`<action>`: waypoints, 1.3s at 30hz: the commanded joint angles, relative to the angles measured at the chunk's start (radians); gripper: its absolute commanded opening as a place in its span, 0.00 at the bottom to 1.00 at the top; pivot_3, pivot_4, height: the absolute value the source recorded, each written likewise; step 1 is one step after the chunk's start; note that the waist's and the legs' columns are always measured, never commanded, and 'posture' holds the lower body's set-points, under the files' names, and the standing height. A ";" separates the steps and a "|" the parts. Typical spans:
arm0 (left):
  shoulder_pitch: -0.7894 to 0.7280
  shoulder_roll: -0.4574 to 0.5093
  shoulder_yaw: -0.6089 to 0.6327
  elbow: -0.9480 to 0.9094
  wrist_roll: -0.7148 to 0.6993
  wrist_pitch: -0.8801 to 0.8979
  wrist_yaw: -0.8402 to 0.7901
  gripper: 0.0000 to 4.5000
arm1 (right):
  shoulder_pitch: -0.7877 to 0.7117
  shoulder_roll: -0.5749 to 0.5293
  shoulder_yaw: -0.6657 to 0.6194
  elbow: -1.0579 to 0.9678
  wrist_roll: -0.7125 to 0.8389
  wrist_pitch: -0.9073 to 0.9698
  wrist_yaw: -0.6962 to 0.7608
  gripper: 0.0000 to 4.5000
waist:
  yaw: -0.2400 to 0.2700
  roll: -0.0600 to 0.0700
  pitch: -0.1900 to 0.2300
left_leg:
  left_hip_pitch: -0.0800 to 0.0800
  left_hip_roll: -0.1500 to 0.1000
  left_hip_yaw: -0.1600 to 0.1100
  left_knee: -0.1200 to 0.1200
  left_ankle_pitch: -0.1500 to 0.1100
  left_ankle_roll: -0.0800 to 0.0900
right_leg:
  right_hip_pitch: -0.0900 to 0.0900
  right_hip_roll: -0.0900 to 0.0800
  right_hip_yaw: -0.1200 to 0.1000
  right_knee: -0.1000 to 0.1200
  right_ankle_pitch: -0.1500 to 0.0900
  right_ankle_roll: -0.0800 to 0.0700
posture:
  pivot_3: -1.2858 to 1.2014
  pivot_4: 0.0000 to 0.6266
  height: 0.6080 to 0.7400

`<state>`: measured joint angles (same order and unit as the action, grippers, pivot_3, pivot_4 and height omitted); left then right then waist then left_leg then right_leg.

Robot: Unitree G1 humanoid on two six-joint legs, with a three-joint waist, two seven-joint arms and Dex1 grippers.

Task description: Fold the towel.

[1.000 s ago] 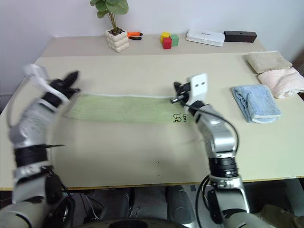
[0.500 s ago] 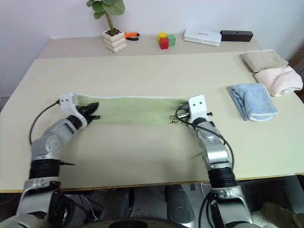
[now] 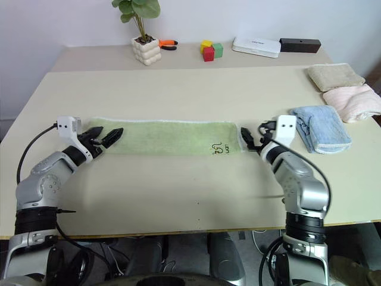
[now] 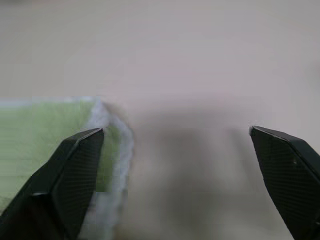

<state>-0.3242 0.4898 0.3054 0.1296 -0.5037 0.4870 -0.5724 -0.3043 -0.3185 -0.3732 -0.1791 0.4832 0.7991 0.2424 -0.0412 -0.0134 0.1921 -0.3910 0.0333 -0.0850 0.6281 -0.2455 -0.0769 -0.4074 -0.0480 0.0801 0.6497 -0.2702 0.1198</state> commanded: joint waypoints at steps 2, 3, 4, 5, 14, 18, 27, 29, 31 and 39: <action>-0.014 0.021 -0.009 -0.039 0.034 -0.109 -0.046 0.98 | 0.000 0.014 -0.184 -0.138 0.308 0.282 -0.052 1.00 | -0.001 0.000 0.000 | 0.000 0.000 0.000 0.000 0.000 0.000 | 0.000 0.000 0.000 0.000 0.000 0.000 | 0.52 0.24 1.00; -0.017 0.024 -0.011 -0.037 0.039 -0.131 -0.060 0.98 | -0.004 0.026 -0.219 -0.152 0.377 0.344 -0.075 1.00 | -0.002 0.000 0.000 | 0.000 0.000 0.000 0.000 0.000 0.000 | 0.000 0.000 0.000 0.000 0.000 0.000 | 0.52 0.24 1.00; -0.020 0.031 -0.013 -0.034 0.038 -0.138 -0.077 0.98 | -0.004 0.039 -0.246 -0.170 0.455 0.411 -0.104 1.00 | -0.004 0.000 0.000 | 0.000 0.000 0.000 0.000 0.000 0.000 | 0.000 0.000 0.000 0.000 0.000 0.000 | 0.52 0.24 1.00; -0.023 0.038 -0.018 -0.032 0.043 -0.148 -0.092 0.98 | 0.001 0.052 -0.264 -0.189 0.518 0.465 -0.134 1.00 | -0.006 0.000 0.000 | 0.000 0.000 0.000 0.000 0.000 0.000 | 0.000 0.001 0.000 0.000 0.000 0.000 | 0.52 0.24 1.00; 0.018 0.179 -0.023 -0.125 -0.071 -0.121 -0.397 0.98 | 0.203 0.007 -0.160 -0.210 1.180 0.468 -0.551 1.00 | -0.005 0.000 0.000 | -0.002 0.000 0.001 -0.001 0.000 0.001 | -0.001 -0.001 0.001 -0.003 -0.002 -0.003 | 0.52 0.24 1.00; 0.061 0.291 -0.014 -0.151 -0.145 -0.026 -0.548 0.98 | 0.217 0.024 -0.089 -0.175 1.162 0.319 -0.686 1.00 | -0.020 -0.001 0.000 | -0.001 0.001 0.002 -0.001 -0.001 0.001 | -0.001 0.001 0.001 -0.003 -0.003 -0.005 | 0.52 0.24 1.00; 0.101 0.381 0.027 -0.196 -0.278 0.163 -0.618 0.98 | 0.211 0.059 0.027 -0.138 1.140 0.123 -0.784 1.00 | -0.030 -0.001 0.000 | -0.001 0.002 0.002 -0.003 -0.001 0.001 | -0.002 0.001 0.001 -0.003 -0.005 -0.008 | 0.52 0.24 1.00; 0.113 0.383 0.028 -0.220 -0.296 0.196 -0.618 0.98 | 0.188 0.076 0.036 -0.108 1.119 0.076 -0.793 1.00 | -0.030 -0.001 0.000 | 0.000 0.002 0.002 -0.003 -0.001 0.001 | -0.002 0.002 0.001 -0.003 -0.005 -0.008 | 0.52 0.24 1.00; 0.127 0.378 0.028 -0.244 -0.307 0.209 -0.613 0.98 | 0.168 0.089 0.058 -0.089 1.093 0.055 -0.788 1.00 | -0.031 -0.001 0.000 | 0.000 0.002 0.002 -0.003 -0.001 0.001 | -0.002 0.001 0.001 -0.003 -0.005 -0.008 | 0.52 0.24 1.00; 0.152 0.335 0.024 -0.292 -0.305 0.198 -0.560 1.00 | 0.086 0.138 0.102 0.003 0.893 -0.051 -0.744 0.70 | -0.030 -0.002 0.000 | 0.000 0.003 0.002 -0.003 -0.001 0.001 | -0.002 0.002 0.001 -0.003 -0.004 -0.008 | 0.52 0.24 1.00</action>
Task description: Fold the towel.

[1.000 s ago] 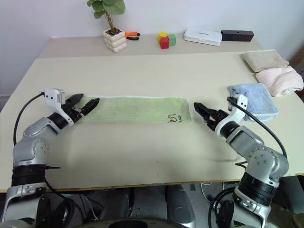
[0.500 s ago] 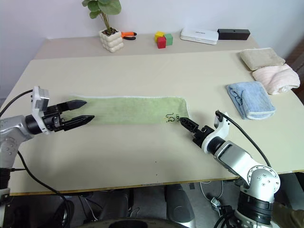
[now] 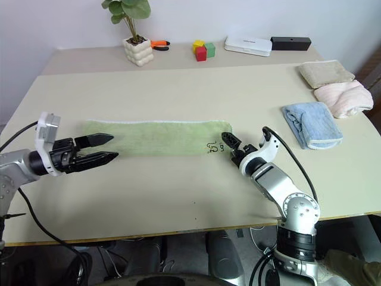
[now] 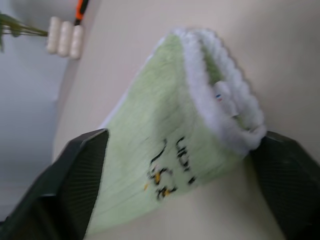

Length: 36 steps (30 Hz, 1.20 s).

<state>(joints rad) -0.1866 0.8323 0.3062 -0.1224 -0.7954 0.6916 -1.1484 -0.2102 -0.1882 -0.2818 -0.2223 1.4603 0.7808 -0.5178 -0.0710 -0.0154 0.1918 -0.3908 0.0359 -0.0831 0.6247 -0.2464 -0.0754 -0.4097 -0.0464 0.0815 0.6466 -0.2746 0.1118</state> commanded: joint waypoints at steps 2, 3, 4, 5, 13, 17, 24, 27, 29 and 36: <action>0.022 -0.012 0.028 -0.048 -0.019 -0.003 0.025 1.00 | -0.018 0.013 -0.002 0.051 -0.097 -0.045 0.020 0.47 | 0.002 0.000 0.000 | 0.000 0.000 0.000 0.000 0.000 0.000 | 0.000 0.000 0.000 0.000 0.000 0.000 | 0.52 0.24 1.00; 0.025 -0.016 0.030 -0.051 -0.019 -0.005 0.031 1.00 | -0.023 0.014 -0.010 0.056 -0.097 -0.045 0.017 0.36 | 0.002 0.000 0.000 | 0.000 0.000 0.000 0.000 0.000 0.000 | 0.000 0.000 0.000 0.000 0.000 0.000 | 0.52 0.24 1.00; 0.028 -0.019 0.030 -0.053 -0.018 -0.007 0.035 1.00 | -0.028 0.013 -0.016 0.060 -0.096 -0.043 0.015 0.25 | 0.002 0.000 0.000 | 0.000 0.000 0.000 0.000 0.000 0.000 | 0.000 0.000 0.000 0.000 0.000 0.000 | 0.52 0.24 1.00; 0.031 -0.023 0.029 -0.054 -0.017 -0.011 0.038 1.00 | -0.032 0.007 -0.021 0.061 -0.096 -0.039 0.020 0.13 | 0.002 0.000 0.000 | -0.001 0.000 0.000 0.000 0.000 0.000 | 0.000 0.000 0.000 0.000 0.000 0.000 | 0.52 0.24 1.00; 0.038 -0.037 0.026 -0.053 -0.009 -0.026 0.049 1.00 | -0.008 -0.191 -0.085 0.028 -0.116 0.053 0.091 0.01 | 0.015 0.002 0.001 | -0.002 -0.001 0.000 0.000 0.000 0.000 | -0.001 -0.001 0.000 -0.001 0.000 0.000 | 0.52 0.24 1.00; 0.040 -0.044 0.022 -0.043 -0.001 -0.039 0.048 1.00 | 0.037 -0.353 -0.140 0.018 -0.139 0.103 0.189 0.01 | 0.026 0.002 0.001 | -0.002 -0.001 0.001 -0.001 0.000 0.000 | -0.002 -0.001 0.000 -0.002 0.000 0.000 | 0.52 0.24 1.00; 0.018 -0.066 -0.008 -0.011 0.023 -0.070 0.049 1.00 | -0.008 -0.569 -0.054 -0.033 -0.361 0.110 0.397 0.01 | 0.023 0.002 0.002 | -0.001 -0.001 0.002 -0.001 0.000 0.000 | -0.002 0.000 0.001 -0.002 0.000 0.000 | 0.52 0.24 1.00; 0.008 -0.071 -0.013 -0.003 0.030 -0.078 0.049 1.00 | -0.058 -0.574 0.053 -0.120 -0.448 0.122 0.447 0.01 | 0.023 0.002 0.002 | -0.002 0.000 0.002 -0.001 0.000 0.000 | -0.002 0.000 0.001 -0.001 0.000 0.000 | 0.52 0.24 1.00; 0.007 -0.073 -0.011 -0.003 0.032 -0.079 0.051 1.00 | -0.080 -0.575 0.133 -0.188 -0.502 0.127 0.491 0.01 | 0.026 0.002 0.002 | -0.002 0.000 0.002 -0.001 0.000 0.000 | -0.003 0.000 0.001 -0.001 0.000 0.000 | 0.52 0.24 1.00; 0.028 -0.072 0.006 -0.013 0.031 -0.087 0.065 1.00 | -0.132 -0.526 0.360 -0.329 -0.646 0.131 0.611 0.01 | 0.027 0.001 0.002 | -0.003 -0.001 0.002 -0.002 0.000 0.000 | -0.003 -0.001 0.001 -0.002 0.000 0.000 | 0.52 0.24 1.00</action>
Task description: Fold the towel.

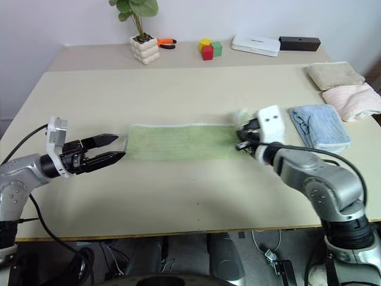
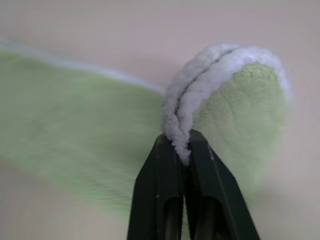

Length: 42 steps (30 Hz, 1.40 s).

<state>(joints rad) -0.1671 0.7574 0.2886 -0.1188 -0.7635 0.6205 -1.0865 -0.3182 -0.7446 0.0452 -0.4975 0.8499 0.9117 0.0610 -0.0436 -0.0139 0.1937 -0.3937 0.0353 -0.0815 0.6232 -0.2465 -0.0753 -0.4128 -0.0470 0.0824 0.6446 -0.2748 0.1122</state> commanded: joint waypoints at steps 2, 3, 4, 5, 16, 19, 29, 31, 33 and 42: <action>0.014 0.001 0.026 -0.022 -0.005 -0.015 0.007 1.00 | -0.026 0.062 0.074 -0.060 -0.065 0.002 0.052 0.01 | 0.000 0.000 0.000 | 0.000 0.000 0.000 0.000 0.000 0.000 | 0.000 0.000 0.000 0.000 0.000 0.000 | 0.52 0.24 1.00; 0.017 -0.001 0.027 -0.026 -0.006 -0.015 0.010 1.00 | -0.024 0.078 0.089 -0.052 -0.088 -0.002 0.055 0.01 | 0.000 0.000 0.000 | 0.000 0.000 0.000 0.000 0.000 0.000 | 0.000 0.000 0.000 0.000 0.000 0.000 | 0.52 0.24 1.00; 0.022 -0.003 0.026 -0.032 -0.007 -0.015 0.013 1.00 | -0.021 0.087 0.114 -0.049 -0.115 -0.010 0.070 0.01 | 0.000 0.000 0.000 | 0.000 0.000 0.000 0.000 0.000 0.000 | 0.000 0.000 0.000 0.000 0.000 0.000 | 0.52 0.24 1.00; 0.025 -0.004 0.026 -0.037 -0.008 -0.015 0.016 1.00 | -0.020 0.094 0.138 -0.049 -0.141 -0.017 0.083 0.01 | 0.000 -0.001 0.000 | 0.000 0.000 0.000 0.000 0.000 0.000 | 0.000 0.000 0.000 0.000 0.000 0.000 | 0.52 0.24 1.00; 0.056 -0.007 0.037 -0.064 -0.018 -0.011 0.036 1.00 | -0.065 0.266 0.236 0.025 -0.330 -0.026 0.096 0.01 | -0.001 -0.001 0.000 | 0.000 0.000 -0.001 0.000 0.000 0.000 | 0.000 0.000 -0.001 0.001 0.000 0.000 | 0.52 0.24 1.00; 0.062 -0.004 0.043 -0.063 -0.018 -0.015 0.038 1.00 | -0.065 0.295 0.245 0.024 -0.359 -0.025 0.118 0.01 | -0.001 -0.001 0.000 | 0.000 0.000 -0.001 0.000 0.000 0.000 | 0.000 0.000 -0.001 0.001 0.000 0.000 | 0.52 0.24 1.00; 0.061 -0.012 0.034 -0.063 -0.018 -0.017 0.041 1.00 | -0.065 0.316 0.251 0.035 -0.399 -0.038 0.250 0.76 | -0.002 -0.001 0.000 | 0.000 0.000 -0.001 0.000 0.000 0.000 | 0.000 0.000 -0.001 0.001 0.000 0.000 | 0.52 0.24 1.00; 0.063 -0.015 0.031 -0.064 -0.017 -0.017 0.042 1.00 | -0.072 0.333 0.202 0.015 -0.373 -0.037 0.261 0.99 | -0.001 -0.001 0.000 | 0.000 0.000 -0.001 0.000 0.000 0.000 | 0.000 0.000 -0.001 0.001 0.000 0.000 | 0.52 0.24 1.00; 0.068 -0.017 0.031 -0.067 -0.017 -0.017 0.044 1.00 | -0.107 0.396 0.084 -0.004 -0.267 -0.008 0.255 0.99 | -0.002 -0.001 0.000 | 0.000 0.000 -0.001 0.000 0.000 0.000 | 0.000 0.000 -0.001 0.001 0.000 0.000 | 0.52 0.24 1.00; 0.093 -0.070 0.032 -0.113 -0.055 0.017 0.096 1.00 | -0.175 0.444 -0.040 0.163 -0.361 -0.153 0.194 0.45 | 0.001 -0.002 -0.001 | 0.000 0.000 -0.001 -0.001 0.000 0.000 | 0.000 0.000 -0.002 0.001 0.001 0.001 | 0.52 0.24 1.00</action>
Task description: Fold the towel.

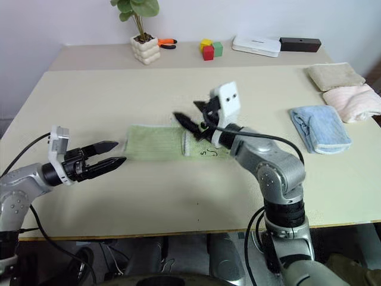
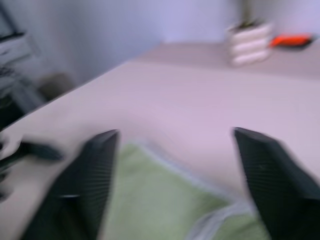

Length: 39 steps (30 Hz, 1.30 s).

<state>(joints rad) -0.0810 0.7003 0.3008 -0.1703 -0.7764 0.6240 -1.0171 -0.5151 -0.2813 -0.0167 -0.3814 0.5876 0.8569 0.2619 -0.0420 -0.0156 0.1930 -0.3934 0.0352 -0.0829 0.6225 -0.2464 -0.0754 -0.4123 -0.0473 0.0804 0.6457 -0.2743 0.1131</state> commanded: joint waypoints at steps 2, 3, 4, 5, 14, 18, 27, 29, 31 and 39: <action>0.021 -0.027 0.023 -0.087 -0.057 0.029 0.046 1.00 | 0.043 -0.014 0.043 0.099 -0.155 -0.164 -0.008 0.22 | -0.003 0.000 0.000 | 0.000 0.000 0.000 0.000 0.000 0.000 | 0.000 0.000 0.000 0.000 0.000 0.000 | 0.52 0.24 1.00; 0.029 -0.034 0.024 -0.099 -0.062 0.034 0.056 1.00 | 0.054 -0.007 0.052 0.133 -0.183 -0.192 -0.013 0.10 | -0.005 0.000 0.000 | 0.000 0.000 0.000 0.000 0.000 0.000 | 0.000 0.000 0.000 0.000 0.000 0.000 | 0.52 0.24 1.00; 0.043 -0.039 0.024 -0.115 -0.069 0.040 0.064 1.00 | 0.070 0.011 0.058 0.173 -0.198 -0.216 -0.014 0.01 | -0.008 0.000 0.000 | 0.001 0.000 0.000 -0.001 0.000 0.000 | -0.001 0.000 0.000 0.001 0.000 0.000 | 0.52 0.24 1.00; 0.052 -0.042 0.023 -0.125 -0.075 0.045 0.070 1.00 | 0.080 0.024 0.061 0.201 -0.209 -0.235 -0.012 0.01 | -0.011 0.000 0.000 | 0.001 0.000 0.000 -0.001 0.000 0.000 | -0.001 0.000 0.000 0.001 0.000 0.001 | 0.52 0.24 1.00; 0.101 -0.193 0.114 -0.189 -0.224 0.130 0.367 1.00 | 0.168 0.058 0.160 0.432 -0.379 -0.459 0.041 0.01 | -0.020 -0.001 -0.001 | 0.003 0.000 -0.001 0.000 0.000 0.000 | 0.002 0.001 0.000 0.002 0.002 0.003 | 0.52 0.24 1.00; 0.176 -0.269 0.107 -0.236 -0.275 0.177 0.515 1.00 | 0.136 0.066 0.198 0.582 -0.480 -0.601 0.038 0.01 | -0.029 -0.004 -0.003 | 0.005 0.000 -0.001 0.000 0.000 0.000 | 0.004 0.001 0.000 0.002 0.002 0.003 | 0.52 0.24 1.00; 0.256 -0.352 0.089 -0.314 -0.300 0.180 0.679 1.00 | 0.047 0.029 0.076 0.383 -0.365 -0.523 0.138 0.83 | -0.024 -0.003 -0.002 | 0.004 0.000 -0.001 0.004 0.000 0.000 | 0.005 0.000 0.000 0.002 0.000 -0.001 | 0.52 0.24 1.00; 0.253 -0.374 0.098 -0.294 -0.308 0.181 0.729 1.00 | 0.053 -0.022 0.057 0.309 -0.304 -0.469 0.223 0.99 | -0.020 -0.003 -0.002 | 0.003 0.000 -0.001 0.004 0.000 0.000 | 0.004 0.000 0.000 0.002 0.000 0.000 | 0.52 0.24 1.00; 0.252 -0.385 0.099 -0.284 -0.303 0.180 0.765 1.00 | 0.062 -0.077 0.040 0.246 -0.251 -0.421 0.299 0.99 | -0.015 -0.004 -0.002 | 0.003 0.000 -0.001 0.004 0.000 0.000 | 0.005 0.000 0.000 0.001 0.000 0.000 | 0.52 0.24 1.00; 0.251 -0.430 0.110 -0.276 -0.437 0.239 0.956 1.00 | 0.135 -0.415 -0.059 0.072 0.003 -0.176 0.622 0.99 | -0.004 -0.003 -0.002 | 0.003 -0.001 -0.001 0.005 0.000 0.000 | 0.005 0.000 0.001 0.000 0.000 -0.001 | 0.52 0.24 1.00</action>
<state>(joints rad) 0.1587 0.2803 0.3921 -0.4532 -1.1486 0.8350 -0.1287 -0.3690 -0.6720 -0.0288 -0.2665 0.5434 0.6571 0.8433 -0.0458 -0.0186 0.1907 -0.3901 0.0348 -0.0837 0.6274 -0.2466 -0.0753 -0.4071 -0.0471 0.0811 0.6454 -0.2745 0.1120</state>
